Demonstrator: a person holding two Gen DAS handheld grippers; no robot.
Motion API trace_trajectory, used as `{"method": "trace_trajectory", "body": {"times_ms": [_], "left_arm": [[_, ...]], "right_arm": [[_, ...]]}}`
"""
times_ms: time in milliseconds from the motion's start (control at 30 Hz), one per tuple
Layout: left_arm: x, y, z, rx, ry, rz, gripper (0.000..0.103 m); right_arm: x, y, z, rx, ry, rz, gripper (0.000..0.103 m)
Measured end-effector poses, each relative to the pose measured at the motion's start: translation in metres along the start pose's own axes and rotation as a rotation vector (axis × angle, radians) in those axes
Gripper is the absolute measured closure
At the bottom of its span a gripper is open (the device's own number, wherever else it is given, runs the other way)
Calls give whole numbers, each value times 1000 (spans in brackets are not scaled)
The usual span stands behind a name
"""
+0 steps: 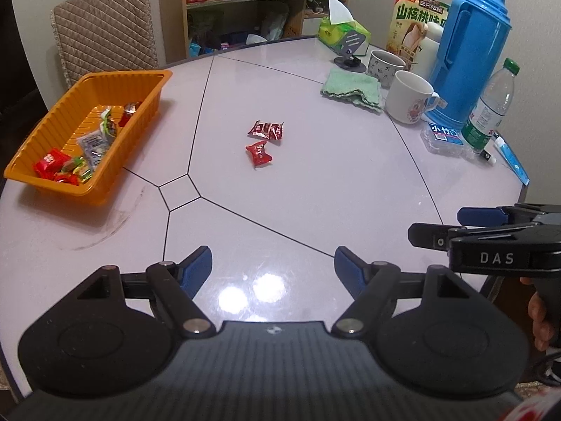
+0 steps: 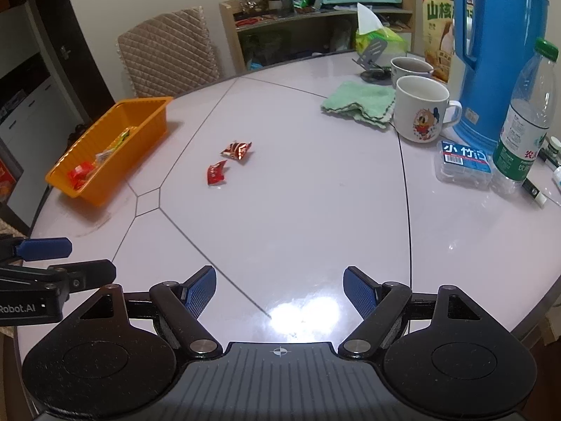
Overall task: Organize snacks
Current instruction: 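Move both tools toward the two small red candies on the table, then grasp the small red candy with the left tool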
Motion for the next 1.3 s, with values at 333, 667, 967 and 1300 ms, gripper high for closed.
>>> {"method": "trace_trajectory", "body": {"times_ms": [333, 667, 967, 1300], "left_arm": [[38, 27, 0, -5, -9, -8, 28], [78, 63, -2, 7, 2, 17, 30], [111, 92, -8, 11, 12, 37, 33], [141, 115, -17, -20, 9, 49, 46]], "right_arm": [[22, 22, 22, 50, 4, -1, 24], [48, 42, 47, 120, 10, -15, 24], [71, 64, 57, 137, 20, -19, 24], [95, 84, 62, 157, 13, -18, 24]]}}
Point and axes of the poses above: each gripper's, at about its wrist camera, not at the fingertips, and x roughly the way its jaws point, z to its right, y to its top, the point moved 9 cm from there along x, roughly the way its jaws point, and after that the axes turned 12 degrees about -z, right-handed, at the moved point
